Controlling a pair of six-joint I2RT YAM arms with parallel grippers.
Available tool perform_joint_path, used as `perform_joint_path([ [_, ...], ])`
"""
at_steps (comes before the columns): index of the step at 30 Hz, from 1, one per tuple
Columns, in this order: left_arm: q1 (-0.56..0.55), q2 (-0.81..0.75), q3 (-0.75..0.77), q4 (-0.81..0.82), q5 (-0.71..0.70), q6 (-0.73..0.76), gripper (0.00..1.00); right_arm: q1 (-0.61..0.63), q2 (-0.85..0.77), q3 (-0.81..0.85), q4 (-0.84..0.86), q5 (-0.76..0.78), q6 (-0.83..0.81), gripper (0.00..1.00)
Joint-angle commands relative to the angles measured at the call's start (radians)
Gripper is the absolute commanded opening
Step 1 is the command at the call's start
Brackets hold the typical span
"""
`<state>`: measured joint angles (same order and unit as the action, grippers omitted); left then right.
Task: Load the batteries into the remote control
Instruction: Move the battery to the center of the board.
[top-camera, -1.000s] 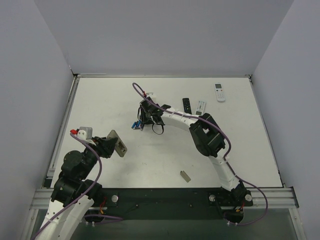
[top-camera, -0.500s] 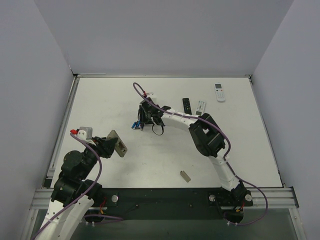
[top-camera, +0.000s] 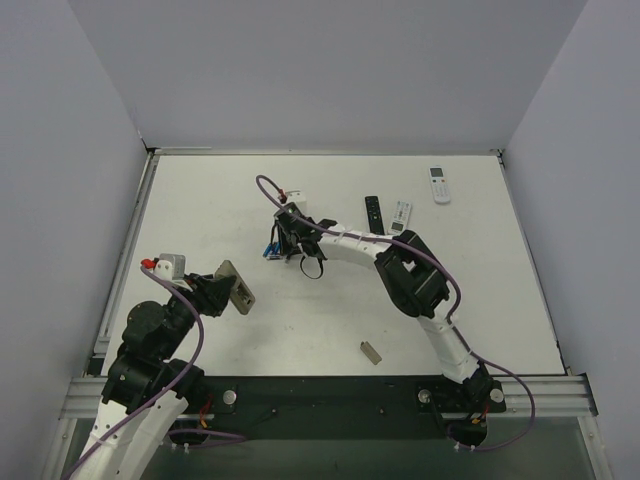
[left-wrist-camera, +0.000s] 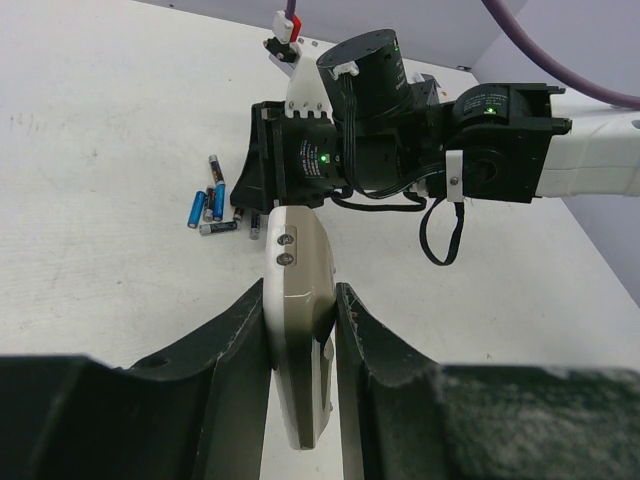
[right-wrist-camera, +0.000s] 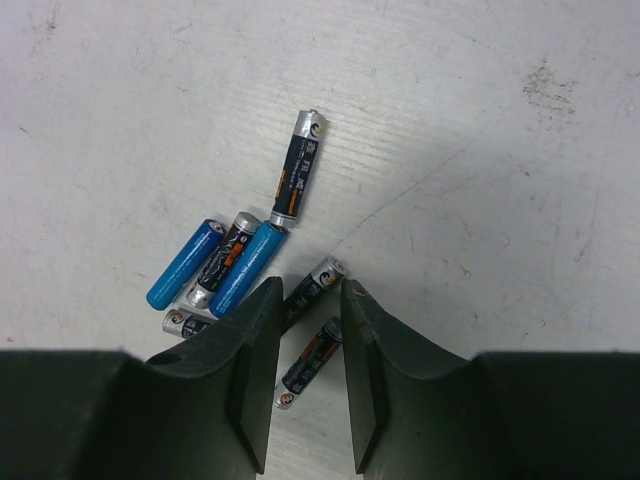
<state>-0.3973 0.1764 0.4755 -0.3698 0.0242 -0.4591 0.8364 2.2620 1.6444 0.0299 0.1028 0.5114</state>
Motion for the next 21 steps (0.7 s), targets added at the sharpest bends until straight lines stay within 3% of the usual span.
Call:
perform_joint_path([
  [1,0.003,-0.014,0.003,0.069,0.014,0.008,0.0,0.018,-0.03,-0.06,-0.079,0.032,-0.025,0.26],
  [11,0.003,-0.011,0.003,0.072,0.017,0.008,0.0,0.013,-0.068,-0.141,-0.081,0.058,-0.047,0.26],
  [16,0.003,-0.009,0.003,0.074,0.017,0.008,0.0,0.004,-0.099,-0.169,-0.055,0.014,-0.062,0.36],
  [21,0.002,-0.006,0.002,0.074,0.022,0.007,0.0,0.006,-0.113,-0.158,-0.042,-0.017,-0.086,0.38],
])
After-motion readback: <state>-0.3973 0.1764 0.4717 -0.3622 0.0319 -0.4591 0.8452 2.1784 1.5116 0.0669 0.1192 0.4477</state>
